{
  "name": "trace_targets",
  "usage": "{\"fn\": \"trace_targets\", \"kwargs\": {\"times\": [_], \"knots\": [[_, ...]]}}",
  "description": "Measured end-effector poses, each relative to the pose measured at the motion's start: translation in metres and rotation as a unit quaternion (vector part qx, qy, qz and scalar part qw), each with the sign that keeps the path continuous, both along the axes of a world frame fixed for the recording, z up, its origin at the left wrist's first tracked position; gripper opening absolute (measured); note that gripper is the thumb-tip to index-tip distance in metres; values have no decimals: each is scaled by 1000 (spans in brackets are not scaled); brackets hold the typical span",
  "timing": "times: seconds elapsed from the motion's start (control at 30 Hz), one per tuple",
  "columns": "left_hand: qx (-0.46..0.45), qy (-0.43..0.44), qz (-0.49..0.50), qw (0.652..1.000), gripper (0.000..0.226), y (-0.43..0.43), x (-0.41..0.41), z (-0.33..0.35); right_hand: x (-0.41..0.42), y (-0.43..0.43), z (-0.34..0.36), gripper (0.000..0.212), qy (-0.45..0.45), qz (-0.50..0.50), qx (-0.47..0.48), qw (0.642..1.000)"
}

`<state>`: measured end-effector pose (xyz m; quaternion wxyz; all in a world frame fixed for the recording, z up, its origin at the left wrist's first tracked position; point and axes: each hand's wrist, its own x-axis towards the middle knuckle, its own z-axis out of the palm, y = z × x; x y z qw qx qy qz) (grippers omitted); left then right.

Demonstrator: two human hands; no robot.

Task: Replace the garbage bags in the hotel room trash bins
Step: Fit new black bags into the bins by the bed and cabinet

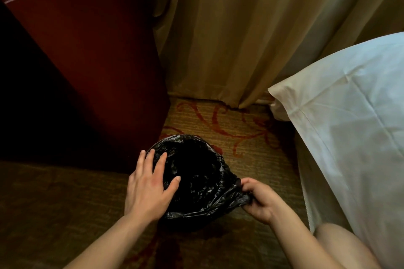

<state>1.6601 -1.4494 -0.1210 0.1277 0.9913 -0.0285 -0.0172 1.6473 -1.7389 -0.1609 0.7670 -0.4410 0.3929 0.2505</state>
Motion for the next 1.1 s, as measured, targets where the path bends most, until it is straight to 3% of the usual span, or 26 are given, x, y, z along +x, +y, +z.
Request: {"fn": "trace_targets", "kwargs": {"times": [0.17,0.3,0.37,0.43,0.53,0.6,0.67,0.77,0.8,0.97,1.1], "knots": [[6,-3,-1,1000,85,1,0,0,-5,-13,4,41,-22,-88,169,981],[1,2,-1,1000,82,0,0,2,-11,-19,15,61,-114,-74,249,959],[-4,5,-1,1000,82,-1,-1,4,-12,-19,19,66,-170,4,199,965],[-9,4,0,1000,82,-2,-1,6,-10,-15,23,51,-193,56,56,978],[-7,2,1,1000,82,-1,-1,5,-7,-11,26,24,-202,39,-80,975],[-5,-2,0,1000,82,-1,0,4,-5,-11,27,17,-196,59,-173,964],[-2,-3,-1,1000,85,0,-1,3,-2,-9,22,23,-185,114,-252,943],[-4,-3,-1,1000,88,0,0,3,5,0,10,27,-181,180,-379,890],[-5,-3,0,1000,88,-1,0,3,7,2,7,25,-182,184,-392,883],[-12,-2,3,1000,86,-1,-1,3,13,10,4,22,-176,152,-323,917],[-10,-7,2,1000,86,-1,1,2,25,12,5,11,-56,106,-155,981]]}}
